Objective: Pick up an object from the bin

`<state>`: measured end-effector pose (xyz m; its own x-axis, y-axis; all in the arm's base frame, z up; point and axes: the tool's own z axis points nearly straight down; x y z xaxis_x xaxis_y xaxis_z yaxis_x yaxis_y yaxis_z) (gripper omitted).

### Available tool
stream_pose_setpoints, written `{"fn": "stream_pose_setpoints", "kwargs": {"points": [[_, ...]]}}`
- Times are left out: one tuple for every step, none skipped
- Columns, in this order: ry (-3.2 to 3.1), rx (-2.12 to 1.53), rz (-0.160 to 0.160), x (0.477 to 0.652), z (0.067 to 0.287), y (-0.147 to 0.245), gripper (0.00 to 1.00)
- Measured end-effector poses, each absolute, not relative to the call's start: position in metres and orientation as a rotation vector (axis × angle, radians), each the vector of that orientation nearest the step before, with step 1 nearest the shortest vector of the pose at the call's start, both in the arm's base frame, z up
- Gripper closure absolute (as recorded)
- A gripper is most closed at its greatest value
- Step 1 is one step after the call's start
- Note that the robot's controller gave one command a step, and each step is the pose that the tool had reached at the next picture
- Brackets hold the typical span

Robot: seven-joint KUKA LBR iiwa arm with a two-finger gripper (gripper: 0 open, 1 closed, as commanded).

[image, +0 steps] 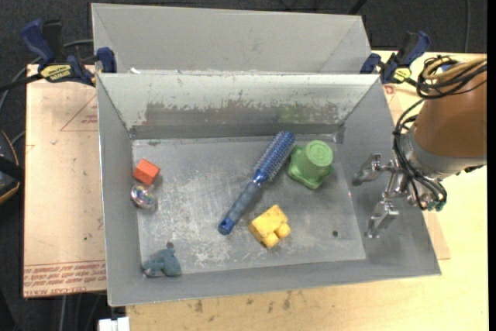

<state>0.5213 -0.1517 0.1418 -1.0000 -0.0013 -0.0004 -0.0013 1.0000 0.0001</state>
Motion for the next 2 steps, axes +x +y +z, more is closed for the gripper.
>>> {"fn": "stream_pose_setpoints", "kwargs": {"points": [[3.124, 0.304, 0.006, 0.548, 0.139, -0.077, 0.0], [3.137, 0.035, -0.001, 0.628, 0.073, -0.044, 0.0]]}}
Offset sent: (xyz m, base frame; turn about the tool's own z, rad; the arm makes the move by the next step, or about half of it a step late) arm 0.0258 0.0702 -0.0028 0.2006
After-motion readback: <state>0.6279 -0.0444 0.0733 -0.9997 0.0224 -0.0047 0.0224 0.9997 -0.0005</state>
